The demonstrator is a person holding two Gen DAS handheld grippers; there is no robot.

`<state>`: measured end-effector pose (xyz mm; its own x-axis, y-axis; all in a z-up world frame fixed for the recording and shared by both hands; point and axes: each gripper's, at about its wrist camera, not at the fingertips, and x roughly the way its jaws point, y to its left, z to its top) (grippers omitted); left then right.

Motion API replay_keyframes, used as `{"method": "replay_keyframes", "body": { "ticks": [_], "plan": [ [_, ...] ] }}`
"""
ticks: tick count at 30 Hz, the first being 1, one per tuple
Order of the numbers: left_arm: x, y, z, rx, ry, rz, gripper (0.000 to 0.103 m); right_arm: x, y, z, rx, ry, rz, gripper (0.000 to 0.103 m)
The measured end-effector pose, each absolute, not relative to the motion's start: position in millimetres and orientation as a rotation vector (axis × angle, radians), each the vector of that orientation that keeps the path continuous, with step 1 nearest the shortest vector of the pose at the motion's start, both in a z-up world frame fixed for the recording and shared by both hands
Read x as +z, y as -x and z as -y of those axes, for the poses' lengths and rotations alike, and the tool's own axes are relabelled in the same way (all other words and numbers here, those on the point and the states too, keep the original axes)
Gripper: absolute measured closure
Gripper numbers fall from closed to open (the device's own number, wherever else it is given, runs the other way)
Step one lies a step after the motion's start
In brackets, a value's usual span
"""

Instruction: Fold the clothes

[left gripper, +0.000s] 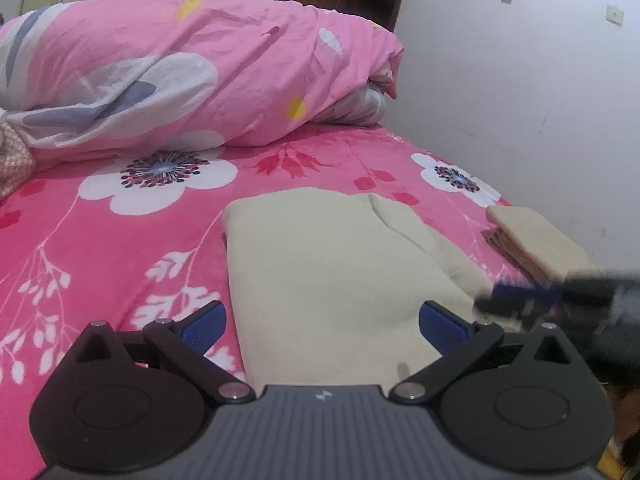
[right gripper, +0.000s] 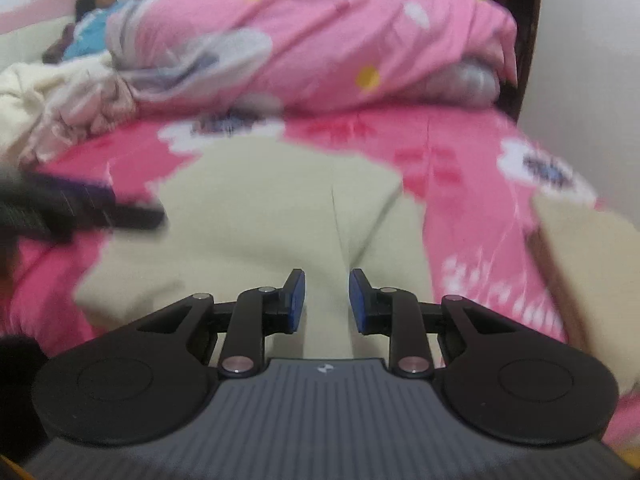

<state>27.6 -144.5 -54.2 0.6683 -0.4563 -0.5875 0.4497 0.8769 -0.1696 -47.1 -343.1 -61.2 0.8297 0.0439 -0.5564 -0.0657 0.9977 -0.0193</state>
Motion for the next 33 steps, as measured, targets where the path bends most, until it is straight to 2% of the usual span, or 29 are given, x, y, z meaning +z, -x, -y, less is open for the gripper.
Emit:
{"method": "replay_keyframes", "body": {
  "ticks": [5,10,14,18,23,33],
  "plan": [
    [-73,-25,152,-0.478,-0.064,-0.640,0.003,-52,22,341,0.114,0.001,-0.514,0.080],
    [-93,-29,149,-0.479,-0.019,-0.702,0.009,-97,-5,345,0.163,-0.062,-0.606,0.082],
    [-96,-31,143,-0.504,0.039,-0.703,0.012,-85,-12,341,0.154,-0.041,-0.655,0.082],
    [-98,-28,142,-0.512,0.033,-0.679,0.012,-59,-11,335,0.106,-0.005,-0.588,0.084],
    [-101,-30,143,-0.519,0.036,-0.684,0.011,-98,-19,339,0.087,0.004,-0.640,0.085],
    [-102,-29,142,-0.510,0.057,-0.678,0.011,-95,-16,337,0.072,-0.010,-0.637,0.085]
  ]
}}
